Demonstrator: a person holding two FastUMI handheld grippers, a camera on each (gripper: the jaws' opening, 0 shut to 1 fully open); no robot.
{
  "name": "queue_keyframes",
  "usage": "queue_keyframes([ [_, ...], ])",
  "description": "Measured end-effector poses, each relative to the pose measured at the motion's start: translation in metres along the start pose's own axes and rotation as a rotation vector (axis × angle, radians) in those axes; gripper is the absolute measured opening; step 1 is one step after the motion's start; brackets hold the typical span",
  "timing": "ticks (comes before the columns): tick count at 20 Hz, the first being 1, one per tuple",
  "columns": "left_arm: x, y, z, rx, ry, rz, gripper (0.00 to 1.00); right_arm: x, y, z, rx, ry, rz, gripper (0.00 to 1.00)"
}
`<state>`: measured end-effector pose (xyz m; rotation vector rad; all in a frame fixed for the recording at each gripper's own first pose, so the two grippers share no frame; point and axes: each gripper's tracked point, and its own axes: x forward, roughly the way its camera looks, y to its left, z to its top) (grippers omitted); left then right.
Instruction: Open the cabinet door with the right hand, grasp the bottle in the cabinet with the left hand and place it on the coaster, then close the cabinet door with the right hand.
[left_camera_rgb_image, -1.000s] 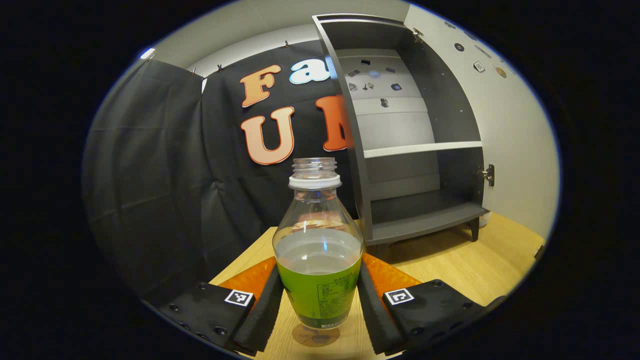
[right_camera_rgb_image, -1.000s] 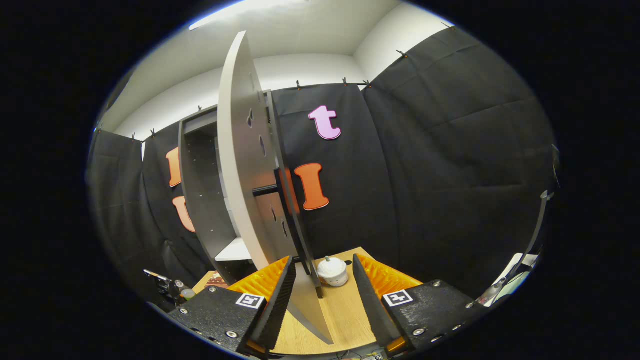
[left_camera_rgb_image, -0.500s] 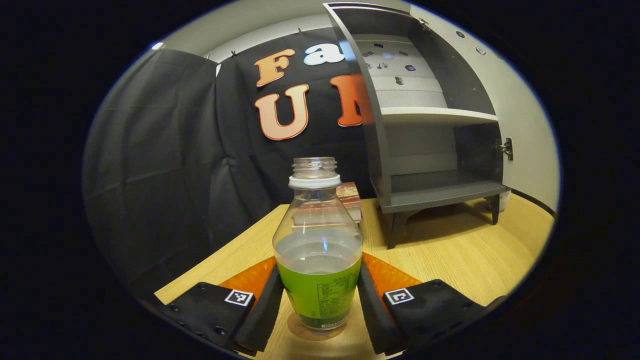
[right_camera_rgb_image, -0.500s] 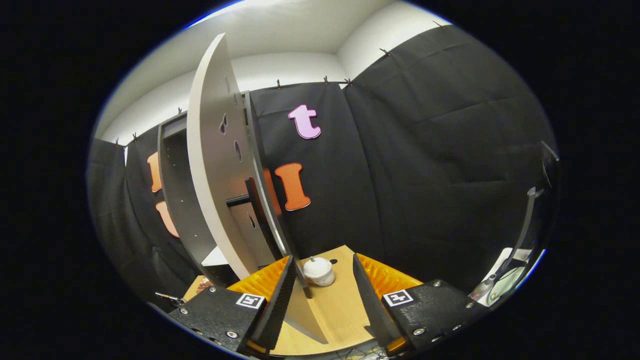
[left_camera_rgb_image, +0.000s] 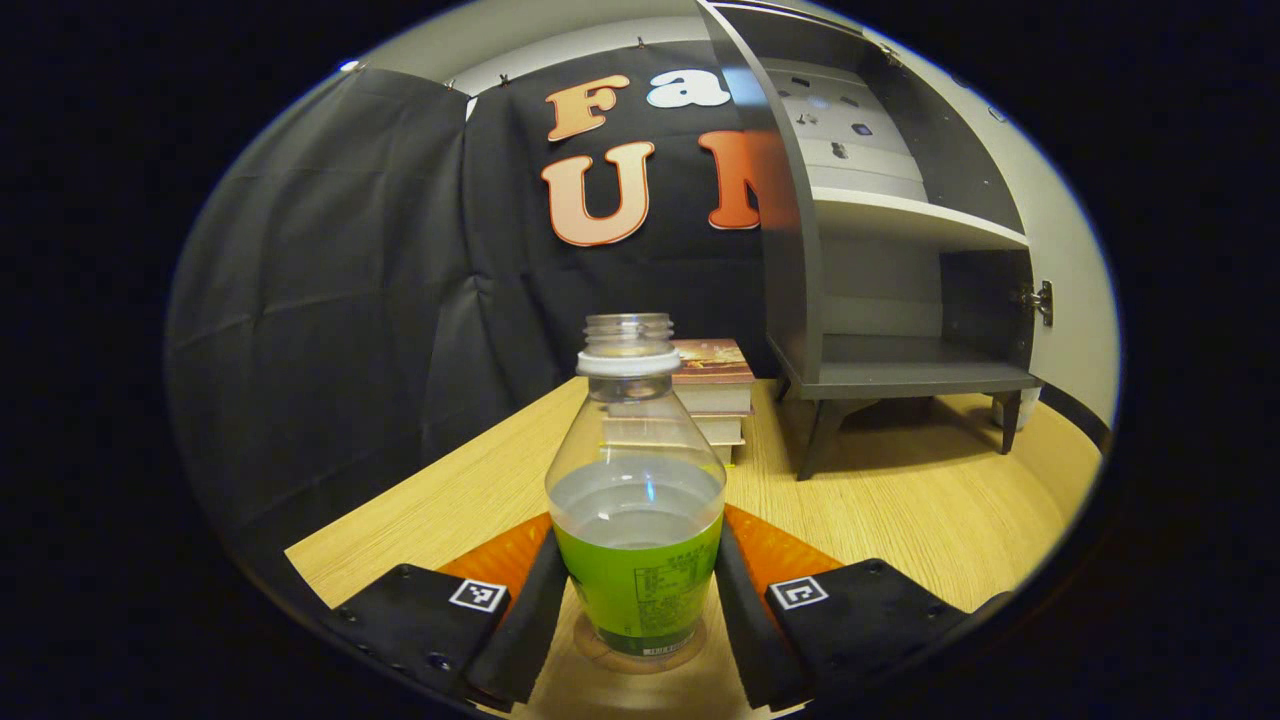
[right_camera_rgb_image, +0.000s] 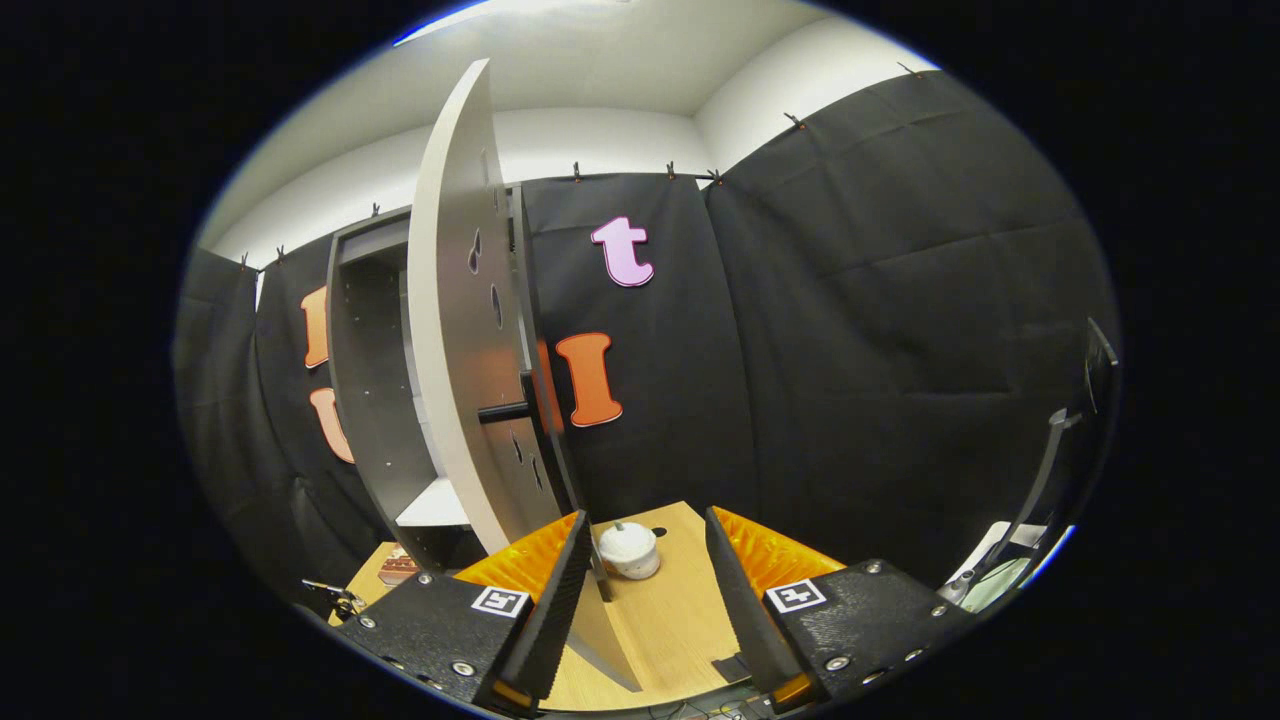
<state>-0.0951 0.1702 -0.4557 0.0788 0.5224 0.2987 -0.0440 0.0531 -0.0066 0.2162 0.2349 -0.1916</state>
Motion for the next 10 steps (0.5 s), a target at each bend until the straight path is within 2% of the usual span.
queue_keyframes([
  [7,-0.007,-0.006,0.007,0.048,0.004,-0.029,0.86,0.001,-0.004,-0.005,-0.034,-0.015,0.016,0.72],
  [8,-0.011,-0.007,0.012,0.051,-0.006,-0.035,0.93,0.002,-0.005,-0.006,-0.032,-0.016,0.021,0.72],
  [10,-0.017,-0.009,0.022,0.058,-0.015,-0.039,0.96,0.004,-0.011,-0.005,-0.034,-0.025,0.024,0.71],
])
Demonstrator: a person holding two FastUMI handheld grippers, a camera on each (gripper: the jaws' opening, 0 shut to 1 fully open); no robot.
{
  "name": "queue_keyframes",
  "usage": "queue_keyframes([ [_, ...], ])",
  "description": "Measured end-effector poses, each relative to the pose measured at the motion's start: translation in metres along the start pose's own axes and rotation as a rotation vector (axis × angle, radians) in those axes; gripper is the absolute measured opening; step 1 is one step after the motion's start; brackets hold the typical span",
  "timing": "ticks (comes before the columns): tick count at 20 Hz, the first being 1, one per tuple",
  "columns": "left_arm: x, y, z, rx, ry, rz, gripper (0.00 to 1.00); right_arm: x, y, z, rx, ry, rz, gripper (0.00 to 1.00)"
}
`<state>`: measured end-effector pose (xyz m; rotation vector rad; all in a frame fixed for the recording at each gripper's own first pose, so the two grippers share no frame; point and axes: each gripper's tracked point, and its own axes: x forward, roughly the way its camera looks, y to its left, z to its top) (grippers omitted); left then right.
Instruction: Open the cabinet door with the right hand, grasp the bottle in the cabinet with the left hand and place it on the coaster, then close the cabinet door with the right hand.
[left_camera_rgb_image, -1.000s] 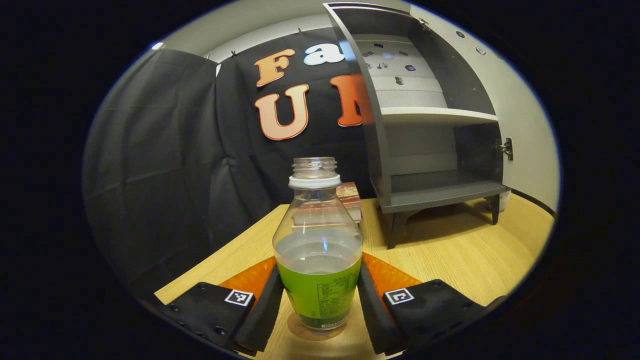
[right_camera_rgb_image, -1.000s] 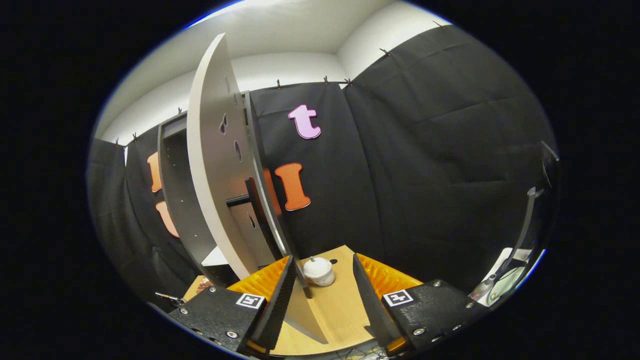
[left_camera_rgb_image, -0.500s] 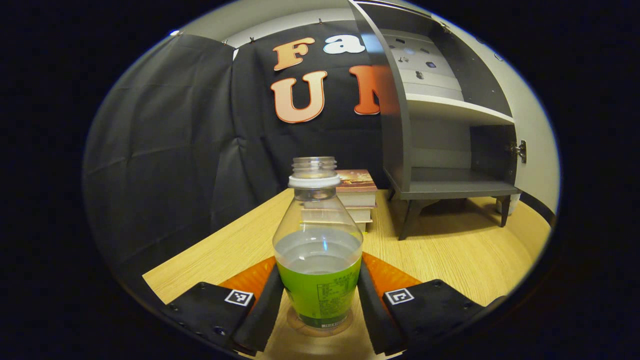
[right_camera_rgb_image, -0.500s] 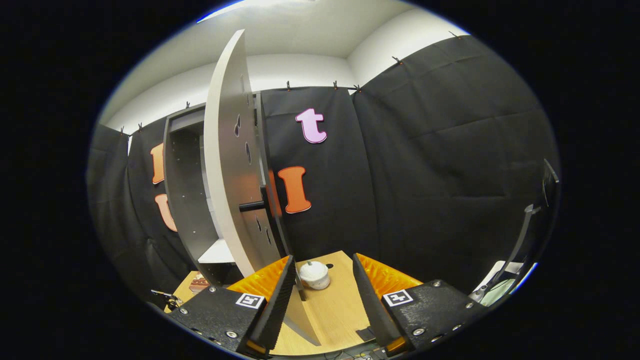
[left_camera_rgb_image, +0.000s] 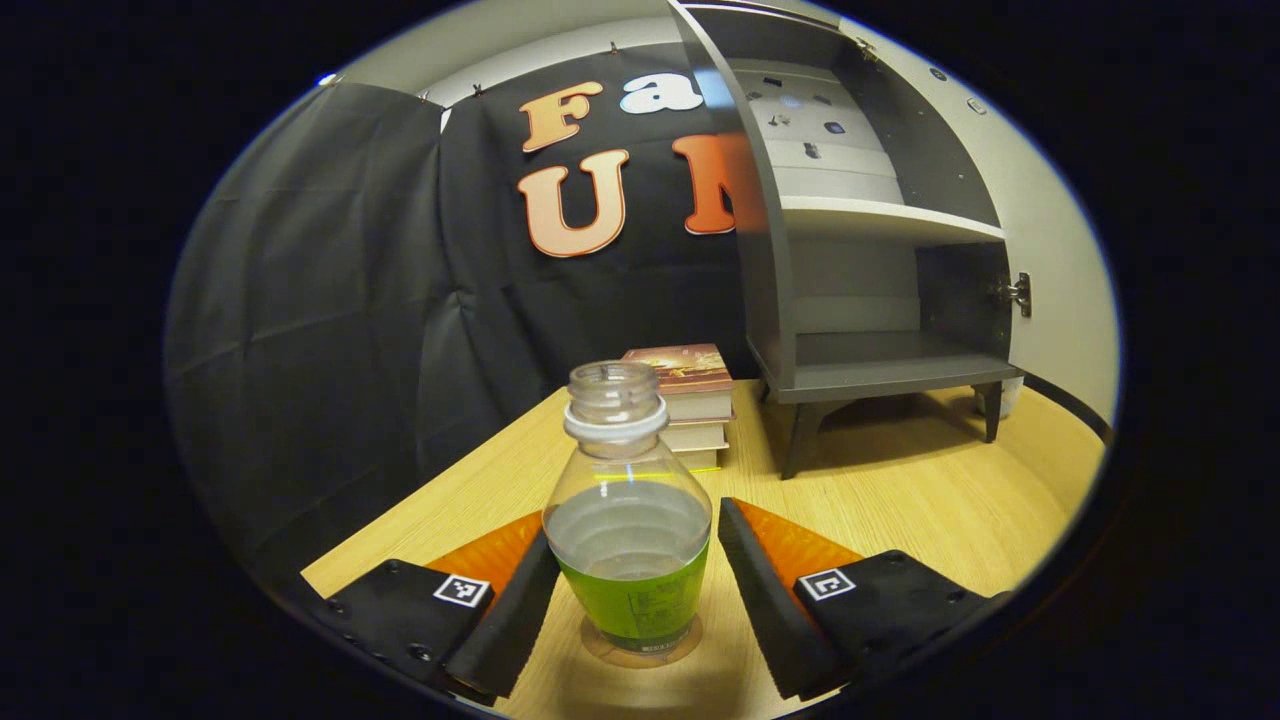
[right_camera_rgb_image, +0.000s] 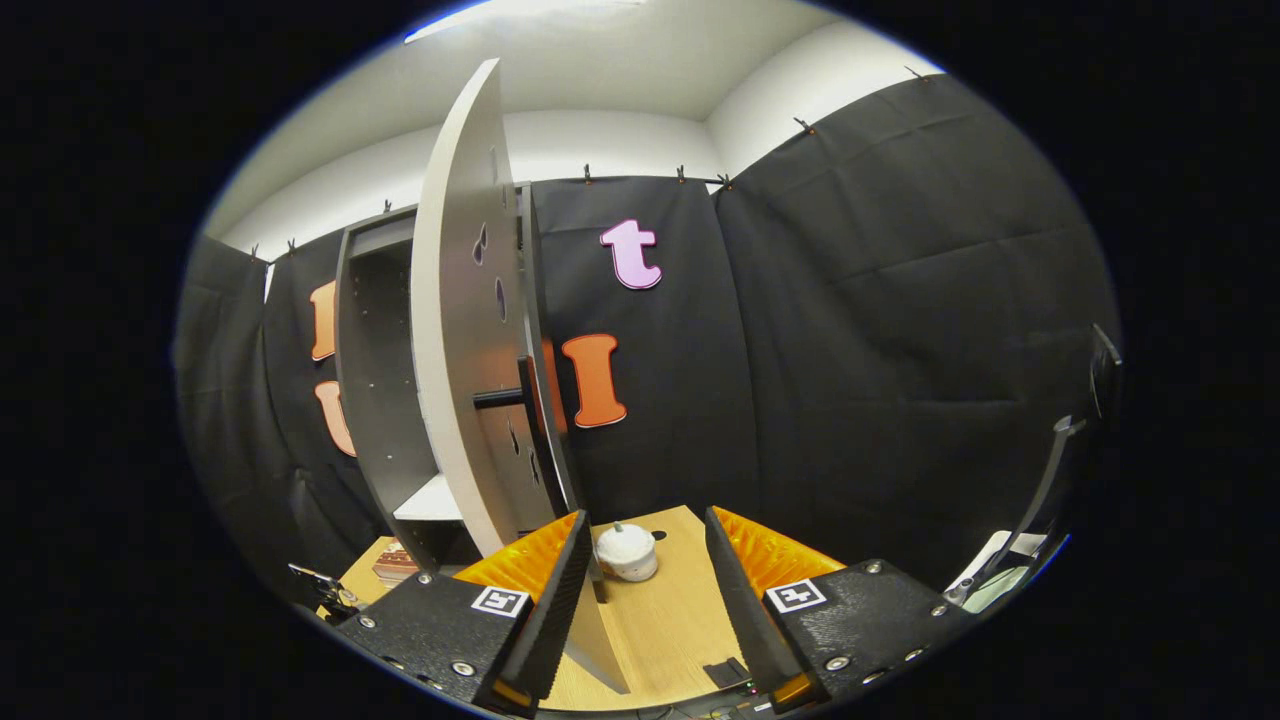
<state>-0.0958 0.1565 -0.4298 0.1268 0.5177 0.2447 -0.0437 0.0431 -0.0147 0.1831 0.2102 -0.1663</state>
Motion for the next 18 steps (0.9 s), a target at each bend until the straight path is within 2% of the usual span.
queue_keyframes([
  [5,-0.02,0.002,0.036,0.021,-0.019,0.009,0.96,0.007,-0.015,0.009,-0.047,-0.043,0.015,0.72],
  [7,-0.033,0.004,0.058,0.018,-0.045,0.016,0.96,0.011,-0.016,0.013,-0.065,-0.06,0.046,0.71],
  [10,-0.046,0.005,0.087,0.009,-0.076,0.026,0.99,0.022,0.0,0.015,-0.019,-0.075,0.148,0.72],
  [12,-0.056,0.006,0.103,0.016,-0.09,0.046,0.94,0.031,0.004,0.012,0.001,-0.081,0.208,0.72],
  [14,-0.068,0.002,0.12,0.027,-0.112,0.057,0.96,0.037,0.005,0.013,0.026,-0.082,0.262,0.71],
  [15,-0.072,-0.001,0.126,0.033,-0.122,0.059,0.96,0.036,0.016,0.015,0.04,-0.082,0.317,0.71],
  [18,-0.084,-0.01,0.137,0.049,-0.125,0.073,0.96,0.037,0.02,0.011,-0.02,-0.09,0.389,0.71],
])
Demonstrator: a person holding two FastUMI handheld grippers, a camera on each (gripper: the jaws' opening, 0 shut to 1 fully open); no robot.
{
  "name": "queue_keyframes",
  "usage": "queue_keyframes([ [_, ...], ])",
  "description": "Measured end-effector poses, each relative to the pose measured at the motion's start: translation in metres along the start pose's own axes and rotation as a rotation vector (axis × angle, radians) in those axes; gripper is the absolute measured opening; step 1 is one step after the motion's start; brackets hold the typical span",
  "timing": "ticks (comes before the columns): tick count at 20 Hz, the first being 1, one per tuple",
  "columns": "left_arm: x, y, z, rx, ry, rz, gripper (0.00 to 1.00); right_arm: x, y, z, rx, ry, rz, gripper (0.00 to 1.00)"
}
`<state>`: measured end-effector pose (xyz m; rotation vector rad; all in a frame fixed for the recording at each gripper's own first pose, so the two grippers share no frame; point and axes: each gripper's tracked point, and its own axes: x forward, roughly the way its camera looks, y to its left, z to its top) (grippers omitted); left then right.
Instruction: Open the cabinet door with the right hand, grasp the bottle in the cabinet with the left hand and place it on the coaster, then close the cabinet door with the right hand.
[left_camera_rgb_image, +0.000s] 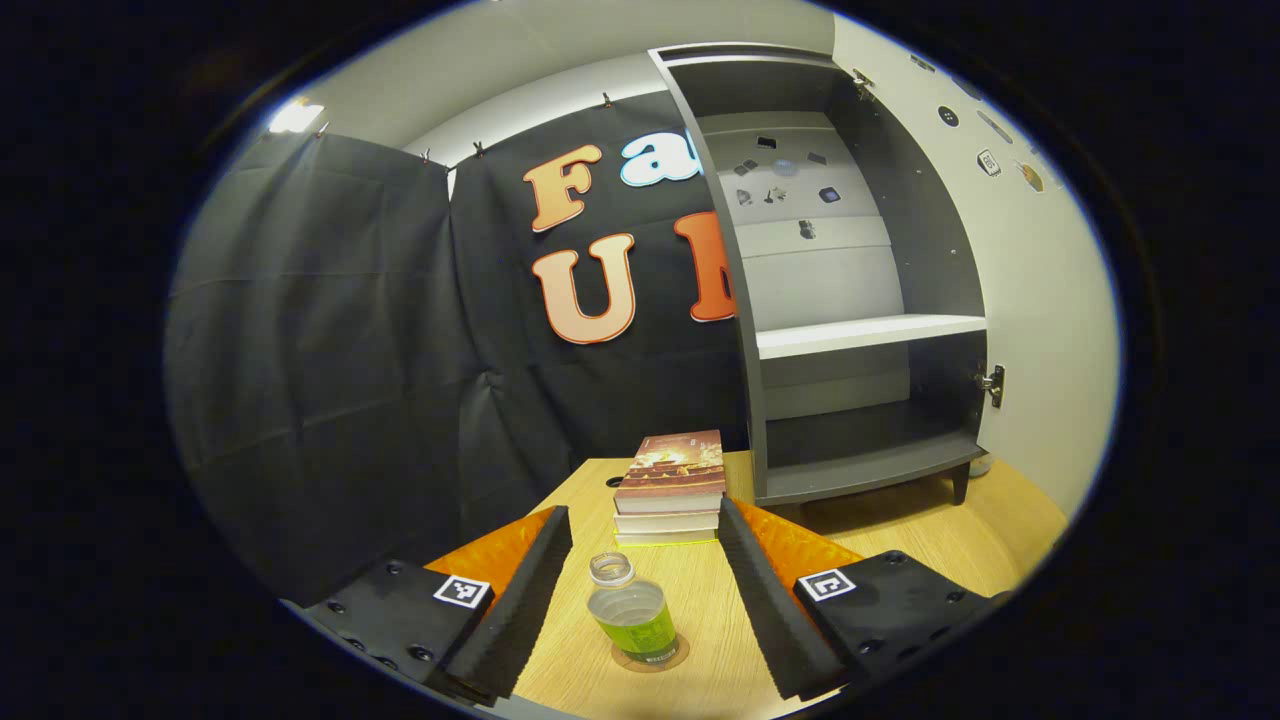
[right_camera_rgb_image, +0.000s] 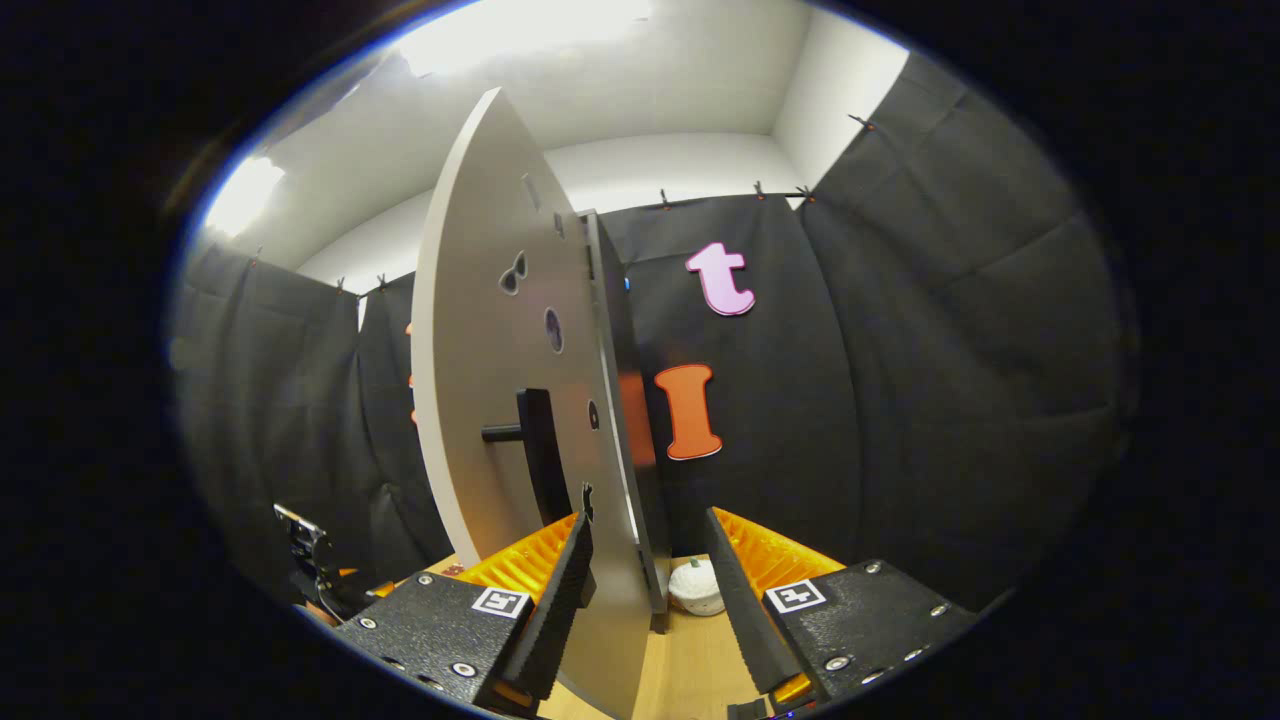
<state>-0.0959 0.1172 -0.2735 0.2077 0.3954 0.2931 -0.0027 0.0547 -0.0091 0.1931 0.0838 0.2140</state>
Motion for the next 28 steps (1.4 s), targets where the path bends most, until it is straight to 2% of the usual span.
queue_keyframes([
  [4,-0.01,-0.013,0.025,-0.006,-0.014,0.003,0.99,0.007,0.014,-0.012,0.024,0.071,0.107,0.7],
  [5,-0.011,-0.018,0.033,-0.007,-0.021,-0.004,0.96,0.008,0.019,-0.013,0.023,0.076,0.132,0.7],
  [8,-0.008,-0.044,0.052,0.013,-0.04,-0.055,0.96,0.018,0.052,-0.018,0.024,0.089,0.229,0.7],
  [13,-0.002,-0.072,0.086,0.062,-0.08,-0.116,0.96,0.021,0.104,-0.031,0.079,0.086,0.331,0.7],
  [18,0.013,-0.088,0.092,0.049,-0.085,-0.191,1.0,0.039,0.15,-0.038,0.07,0.11,0.382,0.7],
  [20,0.021,-0.086,0.102,0.05,-0.114,-0.223,0.97,0.039,0.155,-0.04,0.066,0.107,0.391,0.7],
  [21,0.026,-0.081,0.107,0.066,-0.133,-0.233,1.0,0.04,0.158,-0.04,0.073,0.11,0.389,0.7],
  [23,0.037,-0.071,0.113,0.071,-0.159,-0.252,0.96,0.047,0.167,-0.04,0.104,0.109,0.386,0.7],
  [24,0.042,-0.066,0.117,0.06,-0.166,-0.256,1.0,0.051,0.172,-0.041,0.126,0.105,0.387,0.7],
  [25,0.05,-0.058,0.119,0.047,-0.171,-0.258,0.96,0.055,0.177,-0.041,0.147,0.097,0.387,0.7],
  [26,0.054,-0.051,0.123,0.032,-0.175,-0.261,1.0,0.058,0.182,-0.039,0.161,0.091,0.384,0.7],
  [28,0.064,-0.036,0.132,0.017,-0.187,-0.269,0.99,0.065,0.186,-0.039,0.165,0.094,0.381,0.7],
])
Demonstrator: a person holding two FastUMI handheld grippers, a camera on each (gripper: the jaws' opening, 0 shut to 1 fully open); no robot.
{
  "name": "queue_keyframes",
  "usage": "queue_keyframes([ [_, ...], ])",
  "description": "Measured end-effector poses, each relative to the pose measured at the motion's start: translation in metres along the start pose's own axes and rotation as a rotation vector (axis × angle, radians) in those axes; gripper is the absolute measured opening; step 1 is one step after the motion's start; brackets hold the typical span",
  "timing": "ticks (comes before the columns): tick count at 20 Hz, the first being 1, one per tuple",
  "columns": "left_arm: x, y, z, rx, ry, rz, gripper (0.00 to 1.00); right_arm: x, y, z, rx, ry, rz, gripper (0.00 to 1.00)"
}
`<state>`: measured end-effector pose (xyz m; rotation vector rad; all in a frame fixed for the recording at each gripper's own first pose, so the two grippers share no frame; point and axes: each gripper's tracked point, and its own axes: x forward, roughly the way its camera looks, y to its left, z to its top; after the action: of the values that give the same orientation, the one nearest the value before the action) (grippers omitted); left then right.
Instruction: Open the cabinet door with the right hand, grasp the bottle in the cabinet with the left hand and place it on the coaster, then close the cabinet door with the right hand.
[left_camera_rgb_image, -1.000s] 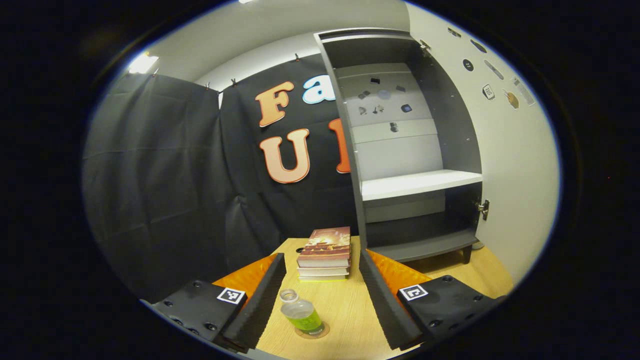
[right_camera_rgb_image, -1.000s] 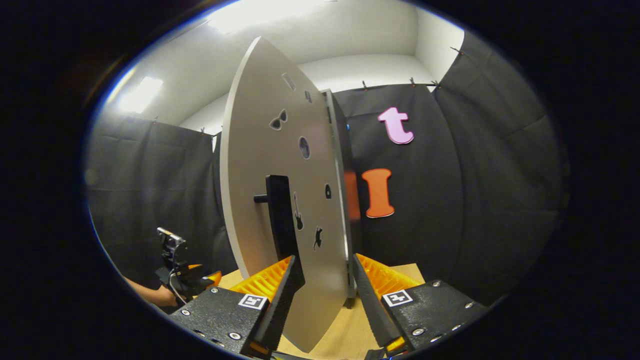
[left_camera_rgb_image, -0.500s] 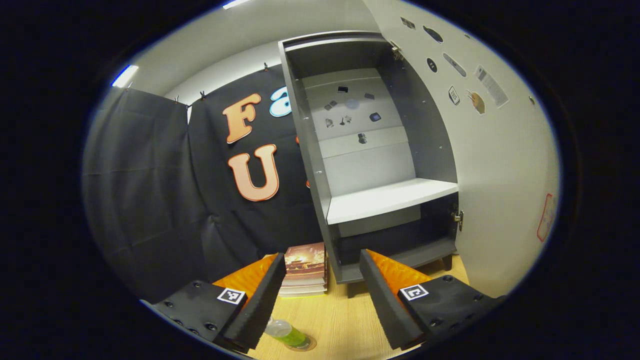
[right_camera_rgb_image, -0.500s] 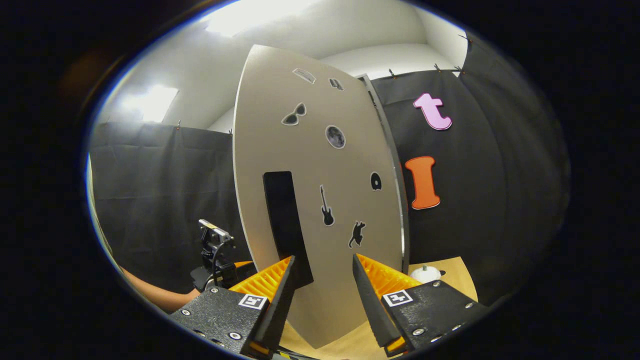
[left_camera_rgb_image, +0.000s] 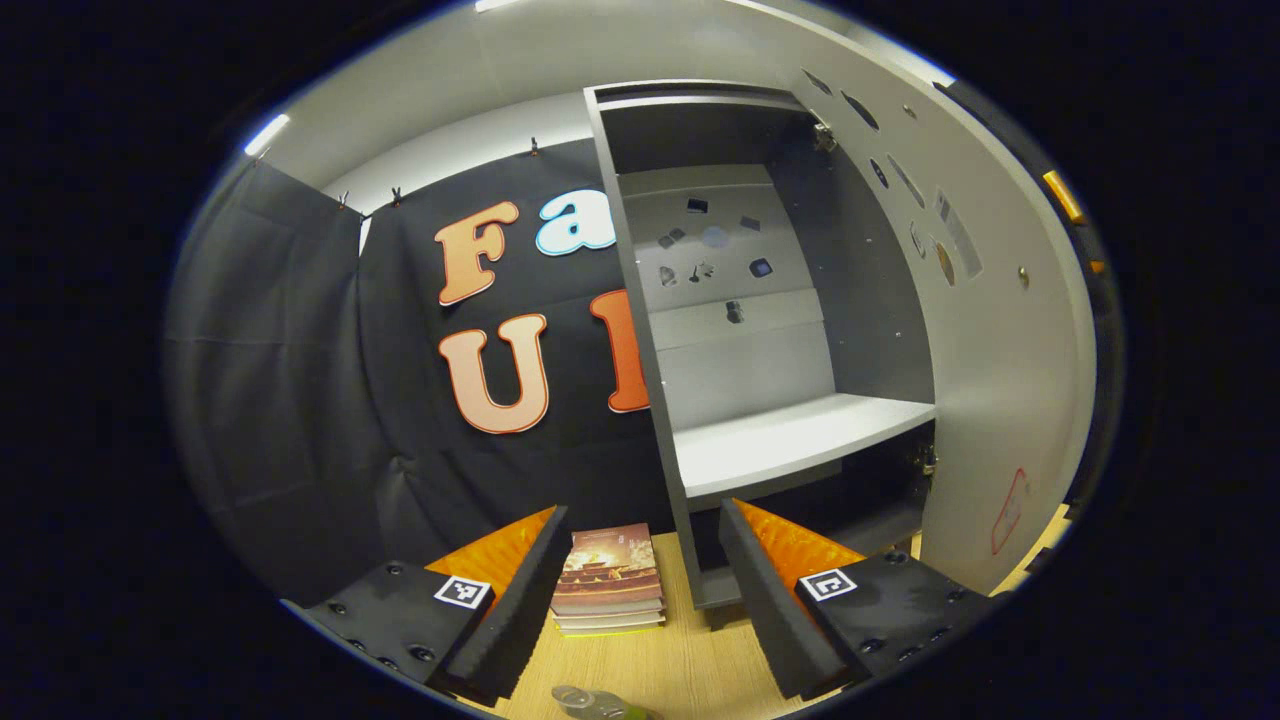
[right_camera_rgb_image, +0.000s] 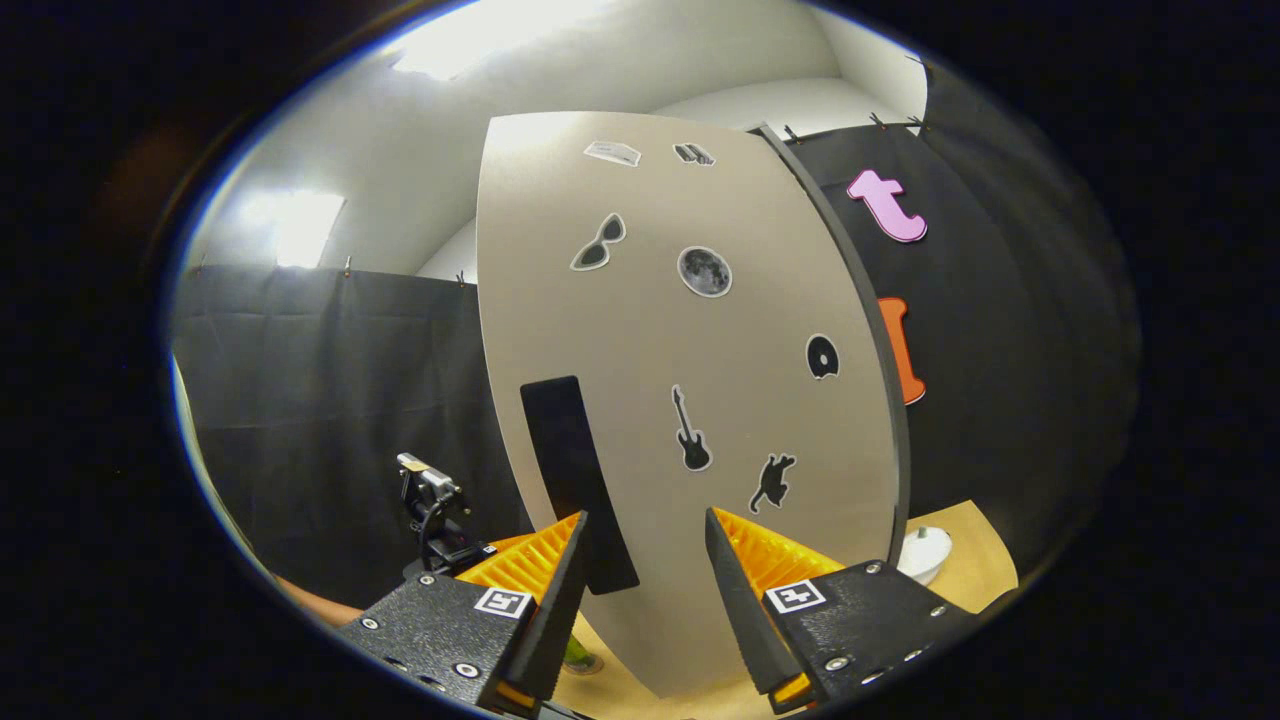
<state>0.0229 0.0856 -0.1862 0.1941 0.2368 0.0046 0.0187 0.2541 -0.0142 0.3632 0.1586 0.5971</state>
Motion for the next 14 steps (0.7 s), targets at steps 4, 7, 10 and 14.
queue_keyframes([
  [4,0.015,0.03,0.014,-0.024,-0.033,0.0,0.99,0.011,0.001,-0.011,-0.034,0.037,-0.03,0.71],
  [7,0.02,0.051,0.012,-0.049,-0.051,-0.01,0.99,0.023,0.003,-0.01,-0.065,0.033,-0.062,0.71],
  [10,0.025,0.076,0.008,-0.06,-0.053,-0.001,0.97,0.041,0.002,-0.013,-0.073,0.023,-0.082,0.71],
  [14,0.031,0.094,0.013,-0.081,-0.065,-0.009,0.97,0.053,0.002,-0.019,-0.074,0.014,-0.106,0.72],
])
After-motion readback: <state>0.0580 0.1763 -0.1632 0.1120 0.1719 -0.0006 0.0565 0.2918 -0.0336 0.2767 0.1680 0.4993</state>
